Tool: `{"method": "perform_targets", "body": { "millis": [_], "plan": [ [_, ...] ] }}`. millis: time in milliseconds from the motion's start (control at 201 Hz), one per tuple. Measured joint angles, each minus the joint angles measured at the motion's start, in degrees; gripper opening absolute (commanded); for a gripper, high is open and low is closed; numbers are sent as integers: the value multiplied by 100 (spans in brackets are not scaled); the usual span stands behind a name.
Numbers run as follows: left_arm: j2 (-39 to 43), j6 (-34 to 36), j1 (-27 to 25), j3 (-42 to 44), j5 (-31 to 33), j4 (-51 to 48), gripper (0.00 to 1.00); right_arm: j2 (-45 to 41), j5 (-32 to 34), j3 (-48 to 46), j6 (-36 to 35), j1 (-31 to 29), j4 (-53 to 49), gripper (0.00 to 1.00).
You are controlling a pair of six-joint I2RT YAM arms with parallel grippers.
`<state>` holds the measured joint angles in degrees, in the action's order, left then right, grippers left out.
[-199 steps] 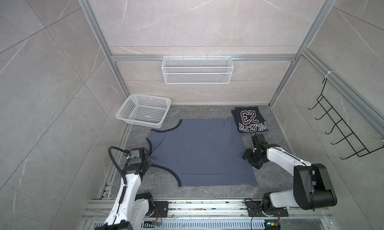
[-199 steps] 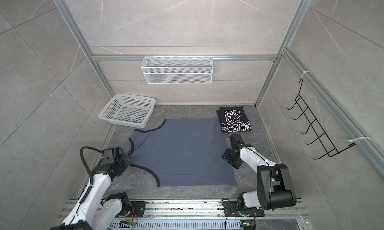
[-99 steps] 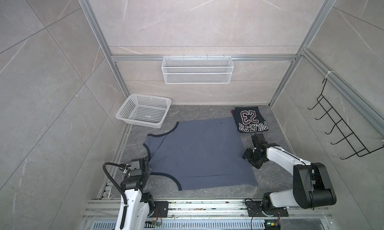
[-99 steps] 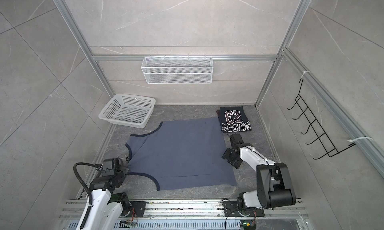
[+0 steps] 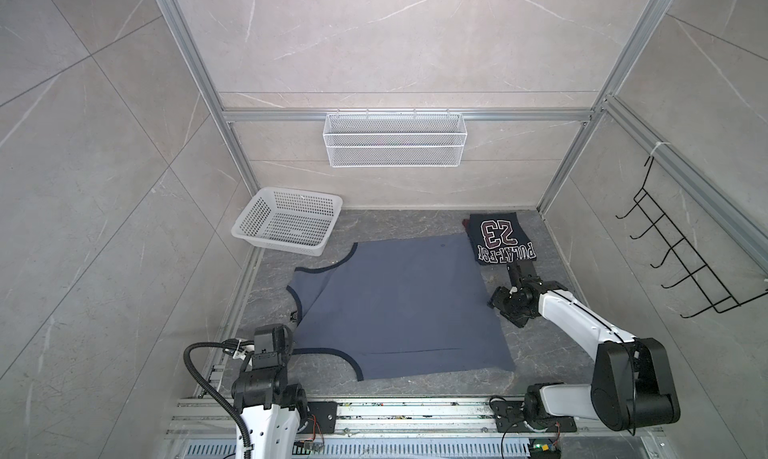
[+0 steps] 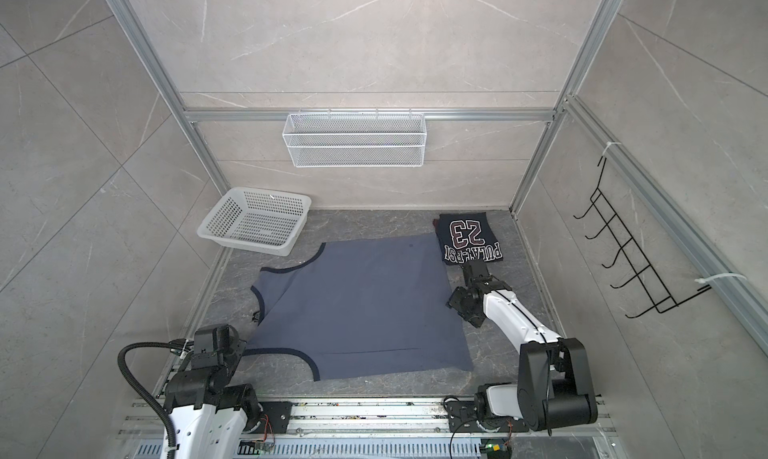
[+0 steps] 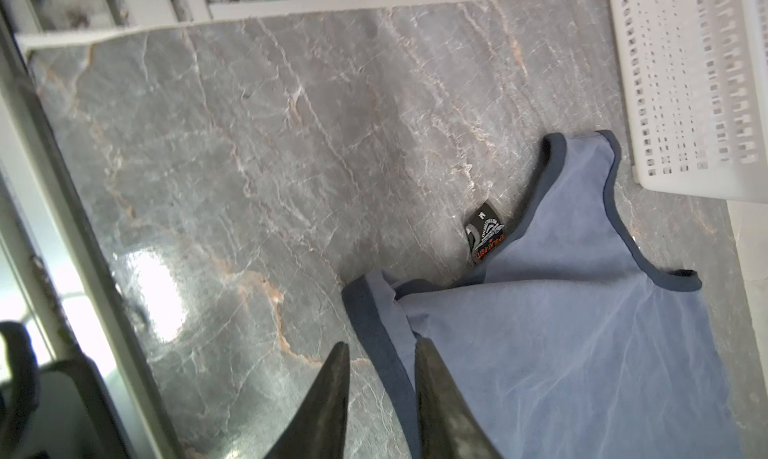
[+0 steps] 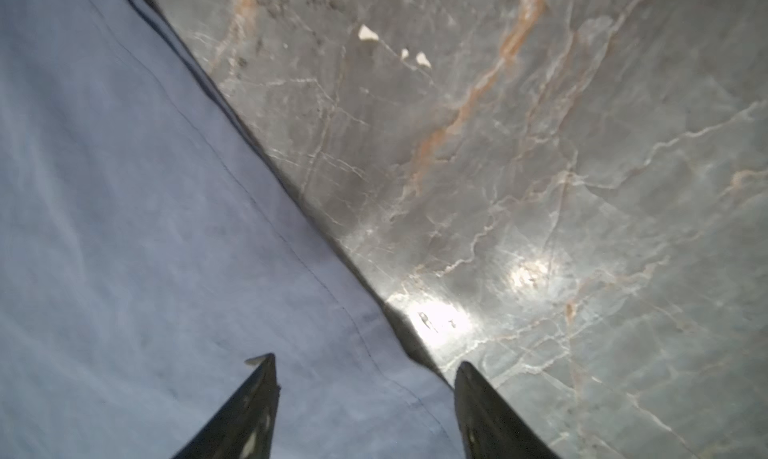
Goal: Fold and stack the tank tops
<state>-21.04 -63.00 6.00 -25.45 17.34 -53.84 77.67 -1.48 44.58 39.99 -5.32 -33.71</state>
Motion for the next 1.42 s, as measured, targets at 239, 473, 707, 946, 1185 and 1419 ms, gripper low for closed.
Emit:
{"method": "perform_targets", "body": {
  "millis": [239,473,707,946,1185,1419],
  "plan": [
    [-1840,671,-103,52,-1211,1346,57,0,-376,4,-210,-308,190,69],
    [-4304,1394,-868,-634,-1823,2583,61,472,-678,345,-278,-1106,481,69],
    [-5646,1860,-739,-1593,-1626,3392,56,787,-693,369,-302,-1128,616,69],
    [-6568,1998,-400,-1860,-1591,4229,49,785,-535,330,-343,-1113,621,69],
    [-7093,1945,118,-1882,-1639,4848,47,785,-525,118,-341,-756,614,69],
    [-7713,1965,282,-2448,-1849,5184,46,651,-522,-31,-341,-483,610,69]
  ]
}}
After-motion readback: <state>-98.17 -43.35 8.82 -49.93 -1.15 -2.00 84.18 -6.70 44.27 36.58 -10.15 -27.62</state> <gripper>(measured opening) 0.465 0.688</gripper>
